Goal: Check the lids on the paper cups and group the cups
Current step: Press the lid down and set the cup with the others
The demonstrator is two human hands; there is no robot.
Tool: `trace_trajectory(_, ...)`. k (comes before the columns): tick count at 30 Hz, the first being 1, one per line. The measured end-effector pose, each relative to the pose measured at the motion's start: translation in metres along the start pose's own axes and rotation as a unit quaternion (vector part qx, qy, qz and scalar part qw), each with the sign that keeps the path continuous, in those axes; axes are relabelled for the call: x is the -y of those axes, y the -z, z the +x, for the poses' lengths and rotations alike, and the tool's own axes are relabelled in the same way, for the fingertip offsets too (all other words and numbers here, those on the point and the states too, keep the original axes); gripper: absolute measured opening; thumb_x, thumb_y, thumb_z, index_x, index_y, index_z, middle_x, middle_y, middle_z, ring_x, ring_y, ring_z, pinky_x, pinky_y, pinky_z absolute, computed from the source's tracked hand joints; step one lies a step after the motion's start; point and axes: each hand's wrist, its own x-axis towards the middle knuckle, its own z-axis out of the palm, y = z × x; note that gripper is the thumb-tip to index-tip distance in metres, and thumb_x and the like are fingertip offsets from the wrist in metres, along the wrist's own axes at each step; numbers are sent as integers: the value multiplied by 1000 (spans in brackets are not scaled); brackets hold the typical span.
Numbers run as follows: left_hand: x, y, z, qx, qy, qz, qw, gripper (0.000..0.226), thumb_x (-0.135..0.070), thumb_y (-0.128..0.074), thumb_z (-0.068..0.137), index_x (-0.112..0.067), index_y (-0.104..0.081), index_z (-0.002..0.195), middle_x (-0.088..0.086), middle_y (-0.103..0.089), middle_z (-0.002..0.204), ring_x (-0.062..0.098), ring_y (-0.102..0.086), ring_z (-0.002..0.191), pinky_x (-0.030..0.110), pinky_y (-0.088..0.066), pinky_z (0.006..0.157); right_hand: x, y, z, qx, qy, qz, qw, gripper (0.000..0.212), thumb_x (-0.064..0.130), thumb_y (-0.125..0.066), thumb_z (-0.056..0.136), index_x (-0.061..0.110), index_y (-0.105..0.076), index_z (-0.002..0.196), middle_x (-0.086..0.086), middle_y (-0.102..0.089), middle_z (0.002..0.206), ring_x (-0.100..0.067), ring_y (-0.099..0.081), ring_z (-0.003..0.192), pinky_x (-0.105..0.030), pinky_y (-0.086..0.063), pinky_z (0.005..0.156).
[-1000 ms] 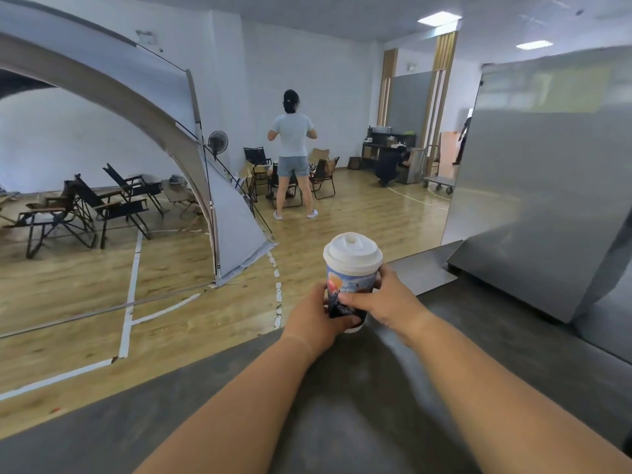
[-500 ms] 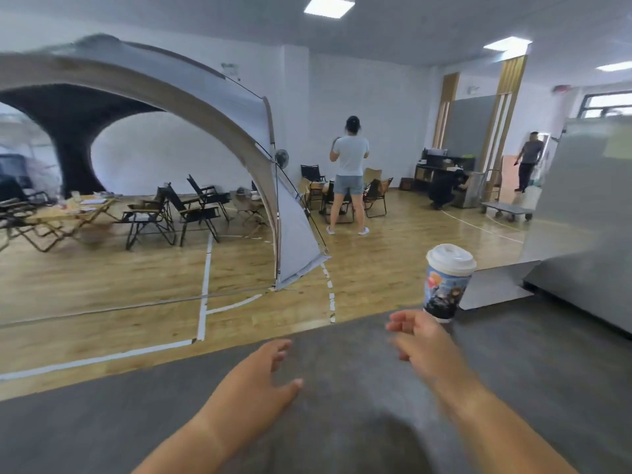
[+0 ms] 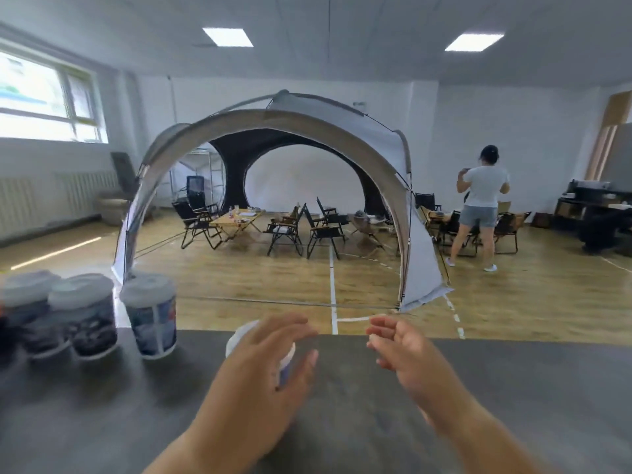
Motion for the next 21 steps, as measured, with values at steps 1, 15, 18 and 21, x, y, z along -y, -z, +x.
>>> trace_trajectory(1,15,5,-4,-10,5,4,1000,28,-51,-49,84,-46,-61,109,-35,-50,126,-11,-44,122,9,-32,102,3,-18,0,2,1,-9,1000,20,21,-56,96,30,-58,113,7,-64,114,-9,-62,106,-30,-50,93)
trace_trajectory(15,94,-9,-18,18,218,-279,935,57,-69,-69,66,-56,-49,118,-7,-57,131,10,-57,121,41,-46,105,6,-130,-2,-19,-13,61,998,26,27,-50,100,23,-53,125,4,-66,116,-4,-64,101,-17,-52,77)
trace_trajectory(18,89,-20,-10,28,213,-328,920,55,-62,-68,69,-53,-50,120,-7,-59,129,10,-58,119,41,-47,103,4,-121,-1,-57,-13,67,996,23,27,-52,99,24,-55,122,4,-68,112,-5,-66,97,-21,-53,78)
trace_trajectory(21,78,-35,4,55,190,-336,921,56,-59,-61,82,-42,-46,134,-8,-56,132,7,-54,122,37,-46,105,-1,-108,-1,-100,-11,75,992,27,28,-54,98,20,-55,124,1,-69,111,-11,-68,99,-35,-56,89)
